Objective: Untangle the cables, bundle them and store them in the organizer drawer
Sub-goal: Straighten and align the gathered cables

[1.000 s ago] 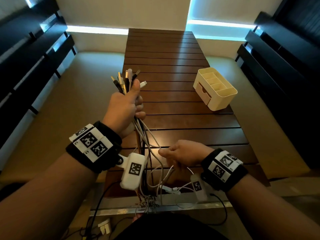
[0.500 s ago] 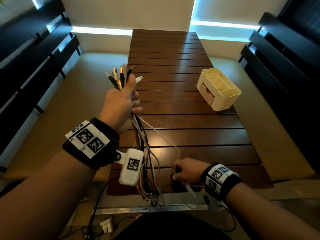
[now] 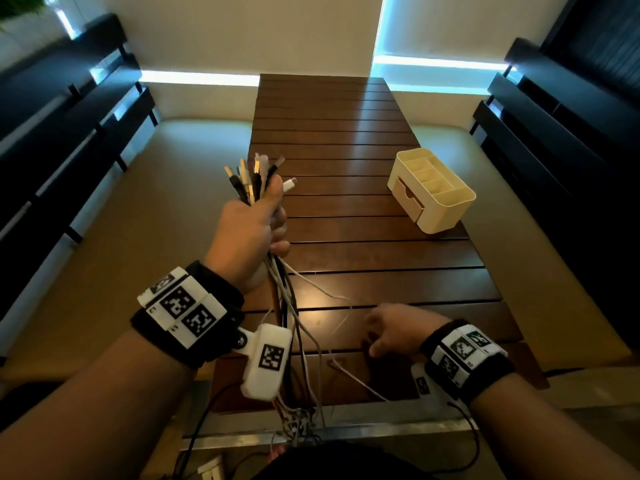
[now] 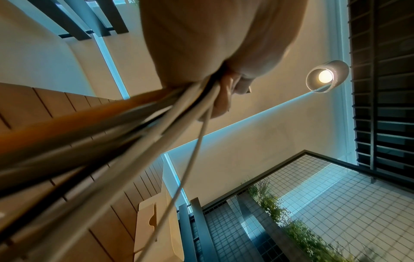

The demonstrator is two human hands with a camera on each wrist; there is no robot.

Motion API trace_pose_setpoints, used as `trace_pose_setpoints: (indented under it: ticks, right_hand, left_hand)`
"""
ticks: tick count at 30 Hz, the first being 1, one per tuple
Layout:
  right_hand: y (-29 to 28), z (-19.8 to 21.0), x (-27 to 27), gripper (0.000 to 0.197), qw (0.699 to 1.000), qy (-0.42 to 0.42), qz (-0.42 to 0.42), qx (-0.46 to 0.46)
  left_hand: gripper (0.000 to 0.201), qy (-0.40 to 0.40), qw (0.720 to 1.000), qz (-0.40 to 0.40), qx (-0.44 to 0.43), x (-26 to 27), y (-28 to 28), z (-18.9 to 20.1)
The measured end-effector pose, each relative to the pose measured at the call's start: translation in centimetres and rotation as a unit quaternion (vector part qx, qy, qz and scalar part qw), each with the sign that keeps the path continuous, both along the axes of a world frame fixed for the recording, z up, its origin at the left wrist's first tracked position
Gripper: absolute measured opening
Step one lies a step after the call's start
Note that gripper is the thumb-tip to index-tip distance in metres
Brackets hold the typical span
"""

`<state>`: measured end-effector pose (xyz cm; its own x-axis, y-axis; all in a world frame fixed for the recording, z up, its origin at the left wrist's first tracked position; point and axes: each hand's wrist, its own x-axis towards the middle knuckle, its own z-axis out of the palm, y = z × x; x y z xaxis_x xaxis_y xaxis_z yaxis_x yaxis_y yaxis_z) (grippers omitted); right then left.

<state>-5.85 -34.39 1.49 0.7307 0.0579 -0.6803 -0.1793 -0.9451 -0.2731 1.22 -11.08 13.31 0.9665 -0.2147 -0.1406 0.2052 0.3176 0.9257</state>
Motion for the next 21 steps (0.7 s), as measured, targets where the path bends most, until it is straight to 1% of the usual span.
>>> trace_pose_setpoints:
  ticks: [1, 2, 3, 4, 5, 6, 8, 9, 10, 11, 12, 14, 16, 17, 19, 20, 21]
  right_hand:
    - [-0.4, 1.6, 0.4, 0.062, 0.999, -0.038, -0.023, 0.000]
    - [-0.6, 3.4, 0.6, 0.058, 0.994, -0.090, -0.057, 0.030]
    - [-0.7, 5.2, 0.8, 0.054, 0.980, -0.149, -0.097, 0.085]
    - [-0.4, 7.1, 0.8, 0.052, 0.958, -0.205, -0.131, 0.154]
    - [0.0, 8.7, 0.8, 0.056, 0.933, -0.241, -0.150, 0.221]
    - [0.7, 10.1, 0.8, 0.066, 0.912, -0.249, -0.149, 0.291]
    - [2.7, 11.6, 0.8, 0.091, 0.870, -0.220, -0.118, 0.425]
    - [3.5, 11.7, 0.9, 0.100, 0.853, -0.216, -0.105, 0.463]
    - [4.2, 11.8, 1.1, 0.103, 0.841, -0.224, -0.101, 0.482]
    - [4.5, 11.9, 1.2, 0.100, 0.833, -0.239, -0.098, 0.490]
    - [4.8, 12.3, 1.4, 0.093, 0.827, -0.254, -0.093, 0.493]
    - [5.0, 13.6, 1.6, 0.073, 0.815, -0.279, -0.089, 0.499]
    - [5.0, 14.8, 1.8, 0.056, 0.808, -0.310, -0.075, 0.496]
    - [5.0, 15.2, 1.9, 0.049, 0.802, -0.334, -0.069, 0.490]
    - [5.1, 16.0, 2.0, 0.041, 0.780, -0.379, -0.065, 0.494]
    - [5.2, 16.5, 2.0, 0.039, 0.767, -0.393, -0.068, 0.503]
    - [5.1, 16.9, 2.1, 0.040, 0.754, -0.404, -0.069, 0.513]
  left_hand:
    - [0.033, -0.004, 1.000, -0.010, 0.002, -0.4, -0.1, 0.0]
    - [0.032, -0.010, 1.000, -0.023, 0.005, -0.8, -0.3, -0.1]
    - [0.031, -0.018, 0.999, -0.037, 0.008, -1.3, -0.6, -0.2]
    - [0.030, -0.028, 0.998, -0.054, 0.009, -1.8, -0.9, -0.3]
    - [0.030, -0.038, 0.997, -0.072, 0.007, -2.4, -1.4, -0.4]
    - [0.031, -0.047, 0.995, -0.090, 0.006, -3.1, -1.8, -0.6]
    - [0.024, -0.058, 0.991, -0.122, 0.016, -4.3, -2.9, -0.9]
    - [0.019, -0.063, 0.988, -0.135, 0.028, -4.8, -3.4, -1.0]
    - [0.016, -0.069, 0.986, -0.148, 0.040, -5.2, -3.8, -1.0]
    - [0.016, -0.077, 0.982, -0.161, 0.053, -5.4, -4.2, -0.9]
    - [0.019, -0.091, 0.979, -0.169, 0.071, -5.3, -4.5, -0.6]
    - [0.028, -0.119, 0.969, -0.181, 0.121, -4.8, -4.7, 0.3]
    - [0.036, -0.141, 0.956, -0.201, 0.159, -4.2, -4.8, 1.5]
    - [0.035, -0.155, 0.950, -0.212, 0.171, -3.9, -4.9, 2.1]
    - [0.022, -0.183, 0.940, -0.222, 0.182, -3.7, -5.1, 3.4]
    - [0.021, -0.200, 0.938, -0.222, 0.175, -3.7, -5.2, 3.9]
    - [0.024, -0.216, 0.936, -0.225, 0.163, -3.7, -5.3, 4.4]
